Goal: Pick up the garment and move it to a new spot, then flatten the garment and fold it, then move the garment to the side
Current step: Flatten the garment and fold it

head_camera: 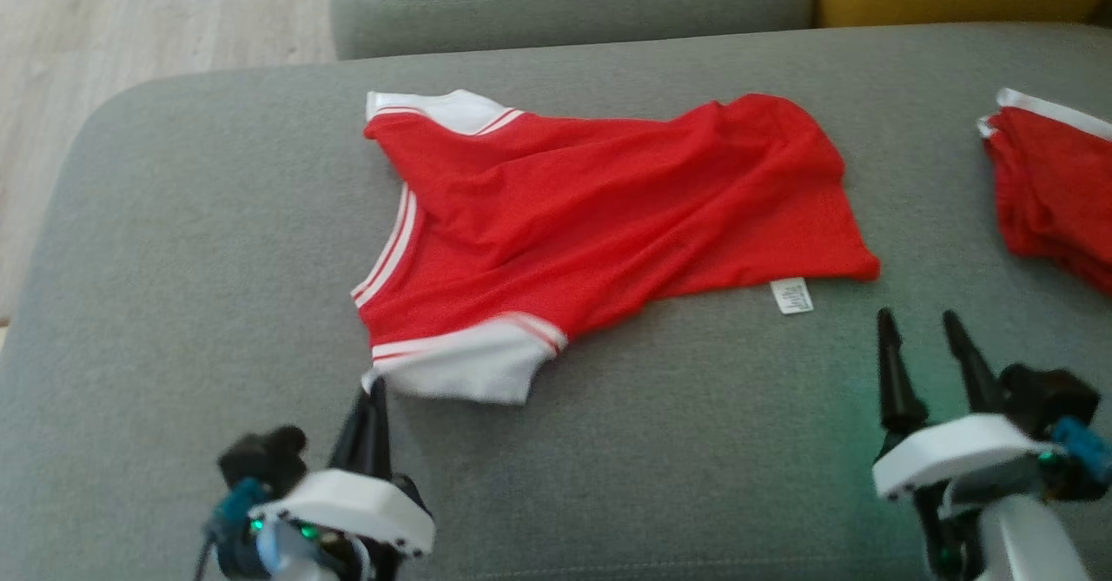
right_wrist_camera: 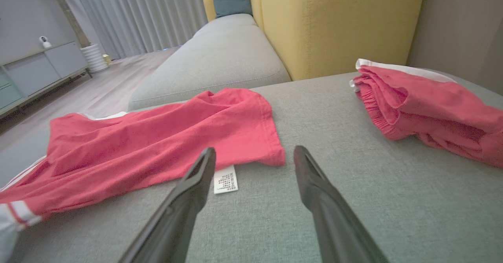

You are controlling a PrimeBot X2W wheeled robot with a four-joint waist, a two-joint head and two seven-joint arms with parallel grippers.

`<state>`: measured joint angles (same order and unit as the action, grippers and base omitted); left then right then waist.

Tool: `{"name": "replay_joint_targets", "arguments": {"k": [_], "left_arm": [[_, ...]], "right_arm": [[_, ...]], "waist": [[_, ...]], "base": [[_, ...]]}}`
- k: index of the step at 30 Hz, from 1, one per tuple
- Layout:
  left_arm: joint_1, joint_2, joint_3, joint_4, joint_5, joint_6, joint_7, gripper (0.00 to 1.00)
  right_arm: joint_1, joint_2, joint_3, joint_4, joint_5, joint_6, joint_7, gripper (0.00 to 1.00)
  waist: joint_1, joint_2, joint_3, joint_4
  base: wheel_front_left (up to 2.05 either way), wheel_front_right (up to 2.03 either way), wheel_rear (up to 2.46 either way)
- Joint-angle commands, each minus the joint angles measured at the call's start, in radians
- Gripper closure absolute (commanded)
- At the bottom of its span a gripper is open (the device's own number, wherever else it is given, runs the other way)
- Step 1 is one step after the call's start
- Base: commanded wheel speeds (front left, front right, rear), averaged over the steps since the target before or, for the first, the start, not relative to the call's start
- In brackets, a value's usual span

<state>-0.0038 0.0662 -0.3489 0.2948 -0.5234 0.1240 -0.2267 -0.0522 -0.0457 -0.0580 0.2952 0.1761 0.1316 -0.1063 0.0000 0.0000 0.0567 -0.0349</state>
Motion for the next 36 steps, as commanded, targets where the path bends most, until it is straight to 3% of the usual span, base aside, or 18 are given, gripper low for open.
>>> {"name": "replay_joint_targets", "arguments": {"k": [1, 8, 13, 31, 32, 34, 36], "left_arm": [[-0.039, 0.015, 0.043, -0.047, 0.003, 0.007, -0.013, 1.00], [-0.013, 0.045, 0.087, -0.215, 0.014, 0.047, -0.020, 1.00], [0.004, 0.057, 0.086, -0.284, 0.018, 0.062, -0.001, 1.00], [-0.008, 0.058, 0.073, -0.298, 0.017, 0.072, 0.002, 1.00], [-0.010, 0.058, 0.073, -0.297, 0.017, 0.072, 0.002, 1.00], [-0.012, 0.058, 0.074, -0.296, 0.016, 0.072, 0.000, 1.00], [-0.015, 0.059, 0.076, -0.294, 0.015, 0.072, -0.001, 1.00]], "right_arm": [[-0.067, -0.005, 0.014, -0.026, -0.006, -0.001, 0.002, 0.00], [-0.148, -0.004, -0.087, 0.085, -0.063, -0.001, 0.054, 0.00], [-0.189, -0.004, -0.100, 0.165, -0.085, -0.001, 0.082, 0.00], [-0.345, -0.004, -0.094, 0.449, -0.119, -0.001, 0.099, 0.00], [-0.351, -0.004, -0.090, 0.462, -0.115, -0.001, 0.100, 0.09], [-0.363, -0.004, -0.081, 0.485, -0.105, -0.001, 0.101, 0.44], [-0.374, -0.004, -0.070, 0.511, -0.090, -0.001, 0.108, 0.62]], "waist": [[0.0000, 0.0000, 0.002, 0.013], [0.0000, 0.0000, 0.022, 0.064], [0.0000, 0.0000, 0.045, 0.095], [0.0000, 0.0000, 0.105, 0.127], [0.0000, 0.0000, 0.107, 0.128], [0.0000, 0.0000, 0.110, 0.128], [0.0000, 0.0000, 0.111, 0.127]], "base": [[0.00, 0.00, 0.00], [0.00, 0.00, 0.00], [0.00, 0.00, 0.00], [0.00, 0.00, 0.00], [0.00, 0.00, 0.00], [0.00, 0.00, 0.00], [0.00, 0.00, 0.00]]}}
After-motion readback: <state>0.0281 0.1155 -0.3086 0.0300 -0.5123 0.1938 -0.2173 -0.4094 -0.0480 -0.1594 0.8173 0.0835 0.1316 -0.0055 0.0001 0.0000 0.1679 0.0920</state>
